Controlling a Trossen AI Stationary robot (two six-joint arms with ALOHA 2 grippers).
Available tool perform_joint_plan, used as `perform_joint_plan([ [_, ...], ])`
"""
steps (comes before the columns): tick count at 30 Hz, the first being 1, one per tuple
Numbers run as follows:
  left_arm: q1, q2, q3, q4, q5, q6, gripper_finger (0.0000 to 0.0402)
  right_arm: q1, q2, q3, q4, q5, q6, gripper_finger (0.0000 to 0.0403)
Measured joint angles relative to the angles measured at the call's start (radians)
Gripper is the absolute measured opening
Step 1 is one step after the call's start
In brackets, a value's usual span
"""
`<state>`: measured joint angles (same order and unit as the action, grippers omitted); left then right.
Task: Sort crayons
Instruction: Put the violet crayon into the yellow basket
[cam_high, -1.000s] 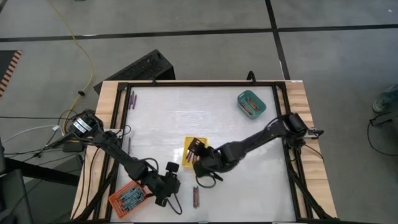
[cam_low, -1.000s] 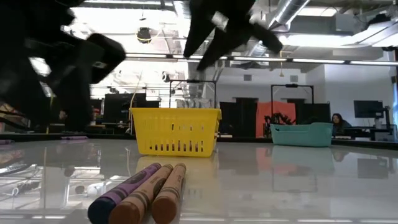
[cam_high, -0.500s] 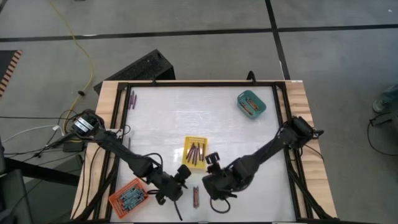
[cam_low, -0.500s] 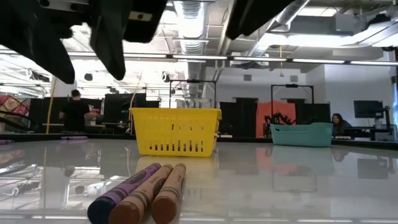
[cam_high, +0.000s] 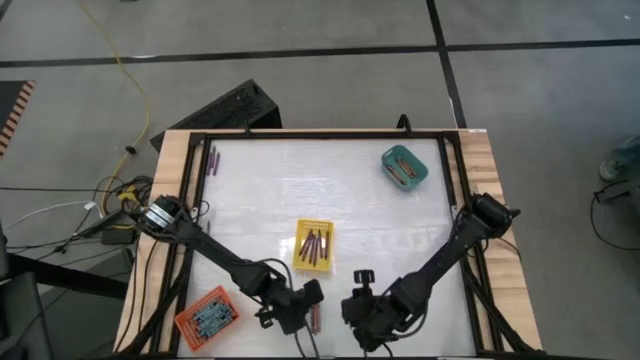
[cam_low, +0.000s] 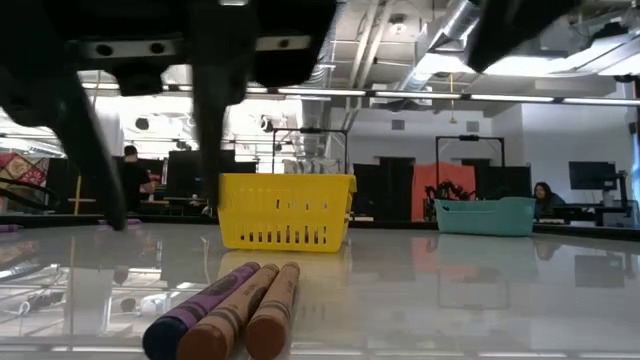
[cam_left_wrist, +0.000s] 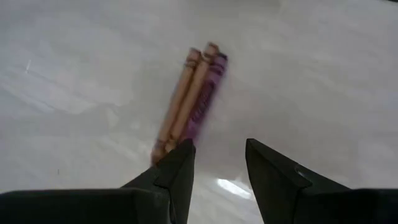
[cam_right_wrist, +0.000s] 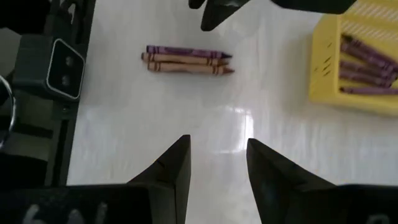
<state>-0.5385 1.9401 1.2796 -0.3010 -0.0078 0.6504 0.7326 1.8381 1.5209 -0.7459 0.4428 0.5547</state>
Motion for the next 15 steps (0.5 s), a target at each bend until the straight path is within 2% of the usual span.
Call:
perform_joint_plan([
  [5, 0.002, 0.06, 0.099, -0.06, 0.007, 0.051, 0.0135, 0.028, 0.0, -0.019, -0.002, 0.001, 0.067, 0.0148],
  [15, 0.039, 0.115, 0.167, -0.106, 0.102, 0.102, 0.0135, 0.066, 0.0, -0.034, 0.022, 0.005, 0.161, 0.0148],
])
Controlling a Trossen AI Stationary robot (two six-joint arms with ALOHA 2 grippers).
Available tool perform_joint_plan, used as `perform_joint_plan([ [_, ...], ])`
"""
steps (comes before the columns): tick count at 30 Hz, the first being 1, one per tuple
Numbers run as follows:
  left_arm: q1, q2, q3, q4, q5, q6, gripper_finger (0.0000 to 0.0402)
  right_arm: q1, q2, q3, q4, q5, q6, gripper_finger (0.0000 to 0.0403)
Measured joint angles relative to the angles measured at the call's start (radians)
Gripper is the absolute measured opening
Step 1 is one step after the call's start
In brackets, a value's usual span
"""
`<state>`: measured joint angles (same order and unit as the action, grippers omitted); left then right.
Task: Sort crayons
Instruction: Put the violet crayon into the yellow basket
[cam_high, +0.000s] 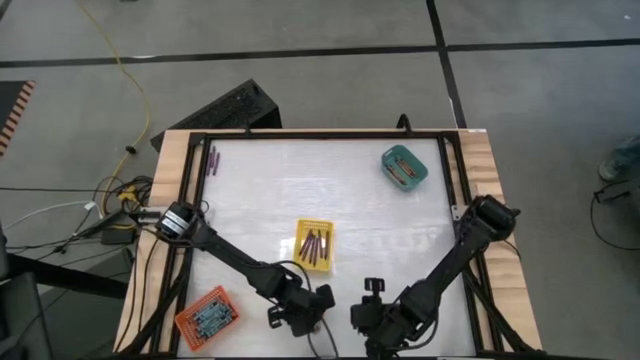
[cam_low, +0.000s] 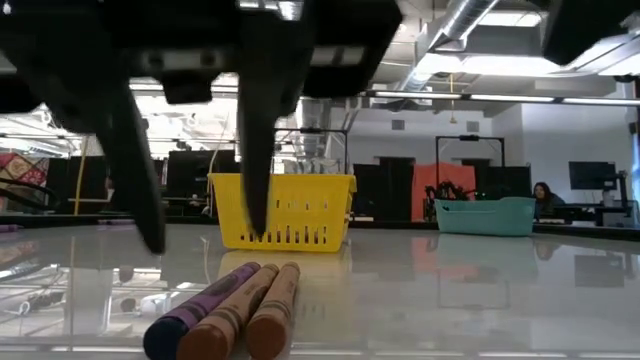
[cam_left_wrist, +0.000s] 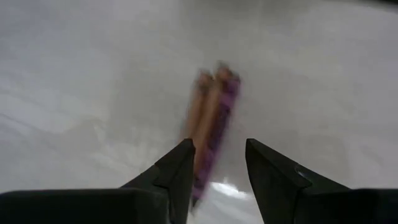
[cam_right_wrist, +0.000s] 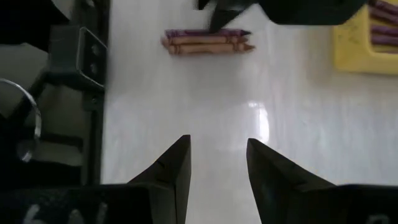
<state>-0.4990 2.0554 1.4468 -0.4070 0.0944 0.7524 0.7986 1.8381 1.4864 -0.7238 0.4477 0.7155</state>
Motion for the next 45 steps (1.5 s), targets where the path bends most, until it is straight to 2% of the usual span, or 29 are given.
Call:
perform_joint_plan([
  [6, 0.006, 0.027, 0.02, -0.001, 0.018, 0.03, 0.0134, 0.009, 0.0, -0.086, 0.169, -0.001, 0.021, 0.0148],
  [14, 0.008, 0.025, 0.02, -0.027, 0.029, 0.039, 0.0105, 0.011, 0.0, -0.148, 0.263, 0.001, 0.039, 0.0148],
  [28, 0.007, 0.047, 0.019, -0.012, 0.026, 0.073, 0.0096, -0.023, 0.001, -0.15, 0.288, 0.029, 0.036, 0.0148],
  [36, 0.007, 0.064, 0.021, -0.019, 0.04, 0.065, 0.0096, -0.029, 0.046, -0.15, 0.311, 0.028, 0.053, 0.0148],
  [41, 0.007, 0.065, 0.021, -0.029, 0.032, 0.055, 0.0094, -0.036, 0.089, -0.15, 0.254, -0.005, 0.14, 0.0148],
  [45, 0.007, 0.065, 0.021, -0.041, 0.035, 0.055, 0.0071, -0.024, 0.096, -0.151, 0.176, 0.003, 0.225, 0.0145],
])
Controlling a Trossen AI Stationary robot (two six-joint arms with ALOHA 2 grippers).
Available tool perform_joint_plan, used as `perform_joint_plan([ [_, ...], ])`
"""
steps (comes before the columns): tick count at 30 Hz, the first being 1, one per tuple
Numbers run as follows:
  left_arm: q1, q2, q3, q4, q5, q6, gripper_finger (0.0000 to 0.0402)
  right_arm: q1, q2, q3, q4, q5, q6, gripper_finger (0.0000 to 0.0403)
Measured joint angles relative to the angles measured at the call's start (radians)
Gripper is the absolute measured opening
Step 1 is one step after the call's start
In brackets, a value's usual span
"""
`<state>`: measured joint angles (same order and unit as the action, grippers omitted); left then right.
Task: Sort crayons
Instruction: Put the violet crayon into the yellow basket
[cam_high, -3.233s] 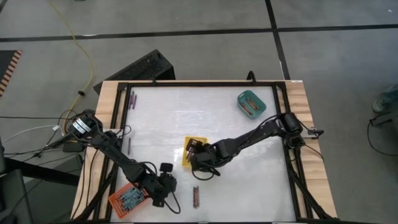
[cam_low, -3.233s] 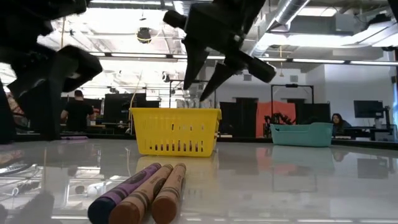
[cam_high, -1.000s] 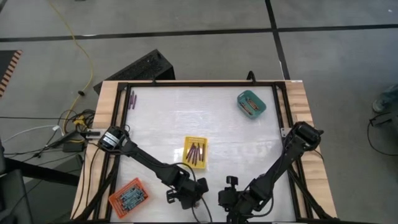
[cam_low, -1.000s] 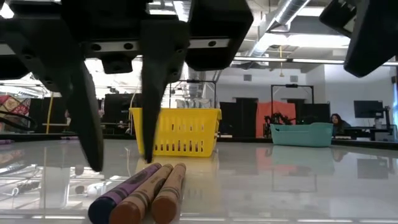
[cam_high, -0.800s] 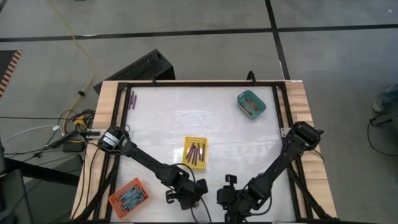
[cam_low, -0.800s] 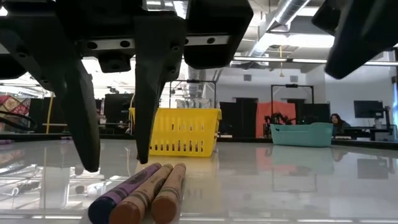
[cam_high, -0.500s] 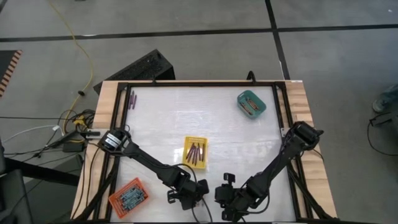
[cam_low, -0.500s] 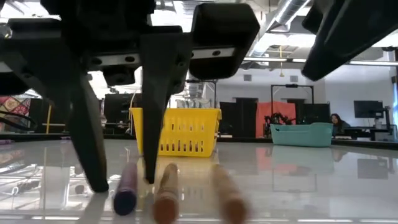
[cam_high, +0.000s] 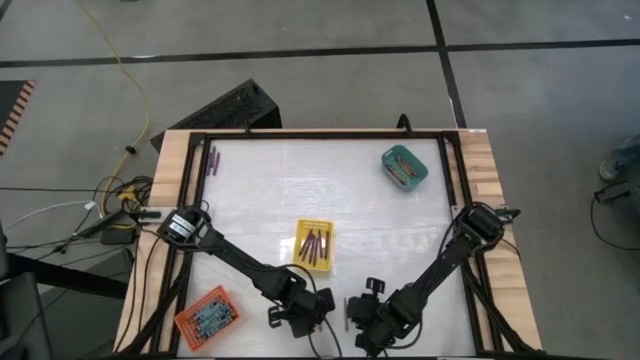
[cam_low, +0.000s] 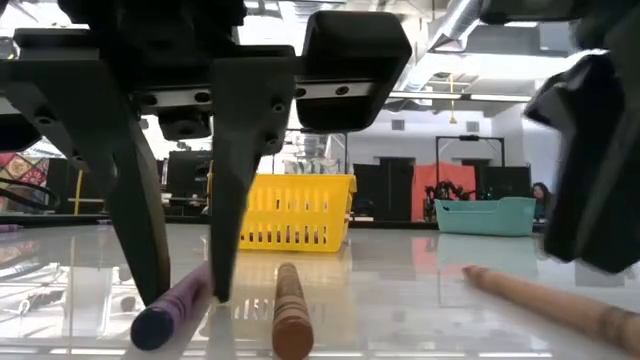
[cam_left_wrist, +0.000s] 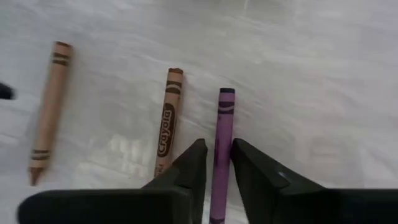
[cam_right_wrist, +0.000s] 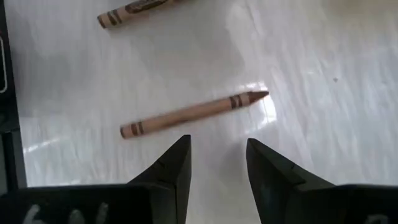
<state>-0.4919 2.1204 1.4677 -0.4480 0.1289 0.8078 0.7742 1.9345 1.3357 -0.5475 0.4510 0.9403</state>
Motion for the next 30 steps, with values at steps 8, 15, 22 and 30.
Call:
perform_joint_plan([
  [8, 0.0, 0.0, 0.0, -0.011, 0.002, 0.004, 0.0009, 0.028, 0.019, 0.001, -0.035, -0.07, -0.003, 0.0121],
  [15, 0.0, 0.0, -0.001, -0.011, -0.008, -0.001, 0.0004, 0.019, 0.017, -0.032, -0.013, -0.083, -0.004, 0.0116],
  [22, -0.004, 0.004, 0.027, -0.065, -0.015, -0.016, 0.0002, 0.014, 0.016, -0.049, 0.017, -0.081, -0.007, 0.0116],
  [30, -0.014, 0.007, 0.12, -0.216, -0.08, -0.015, 0.0, 0.014, 0.016, -0.049, 0.022, -0.082, -0.026, 0.0116],
])
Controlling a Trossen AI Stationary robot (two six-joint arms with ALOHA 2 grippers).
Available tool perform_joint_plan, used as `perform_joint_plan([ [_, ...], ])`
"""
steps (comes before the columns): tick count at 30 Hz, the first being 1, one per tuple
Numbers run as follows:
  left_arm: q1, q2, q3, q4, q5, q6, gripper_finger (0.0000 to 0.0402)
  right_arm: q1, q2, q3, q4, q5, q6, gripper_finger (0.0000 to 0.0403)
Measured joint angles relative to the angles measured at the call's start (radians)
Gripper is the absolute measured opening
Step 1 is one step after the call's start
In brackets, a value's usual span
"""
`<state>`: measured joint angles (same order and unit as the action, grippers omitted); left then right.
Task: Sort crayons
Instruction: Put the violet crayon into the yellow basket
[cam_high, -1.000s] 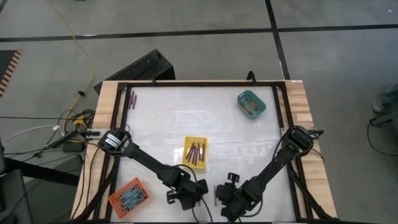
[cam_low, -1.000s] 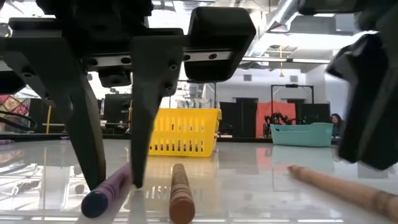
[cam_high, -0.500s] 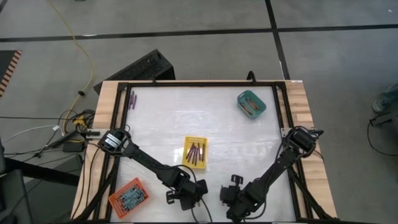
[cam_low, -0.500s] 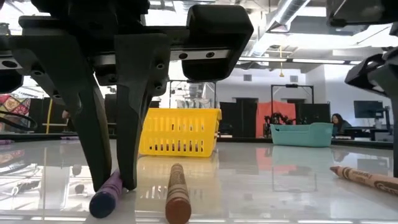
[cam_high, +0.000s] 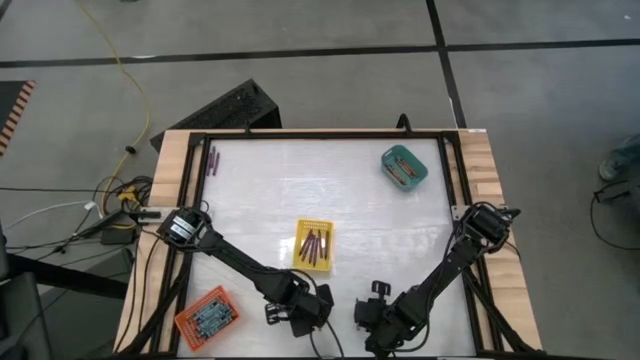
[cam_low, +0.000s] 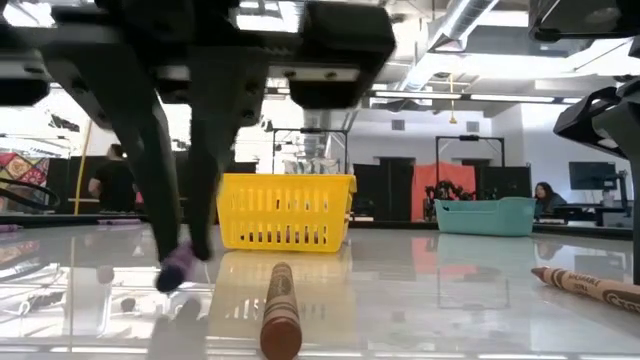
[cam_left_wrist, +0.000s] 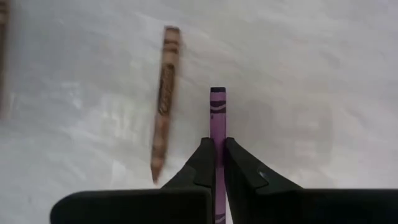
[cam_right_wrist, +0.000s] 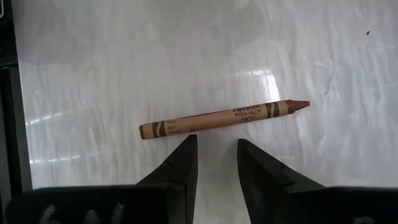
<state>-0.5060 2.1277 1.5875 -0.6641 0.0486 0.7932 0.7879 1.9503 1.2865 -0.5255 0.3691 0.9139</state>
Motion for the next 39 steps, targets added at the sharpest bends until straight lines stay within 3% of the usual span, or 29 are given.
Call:
perform_joint_plan([
  [15, -0.019, -0.001, 0.172, -0.306, -0.146, -0.034, 0.0003, 0.012, 0.0, 0.001, -0.012, 0.0, -0.03, 0.0116],
  [25, -0.015, -0.005, 0.339, -0.561, -0.324, -0.031, 0.0002, 0.029, -0.012, 0.001, -0.032, 0.019, -0.032, 0.0116],
  [28, -0.003, -0.01, 0.356, -0.588, -0.296, -0.05, 0.0001, 0.031, -0.012, 0.0, -0.036, 0.021, -0.032, 0.0116],
  [34, 0.051, -0.003, 0.326, -0.563, -0.104, -0.133, 0.0008, 0.031, -0.013, 0.0, -0.04, 0.021, -0.033, 0.0116],
  [39, 0.07, 0.0, 0.214, -0.439, -0.089, -0.096, 0.0071, 0.031, -0.014, 0.0, -0.032, 0.021, -0.032, 0.0116],
])
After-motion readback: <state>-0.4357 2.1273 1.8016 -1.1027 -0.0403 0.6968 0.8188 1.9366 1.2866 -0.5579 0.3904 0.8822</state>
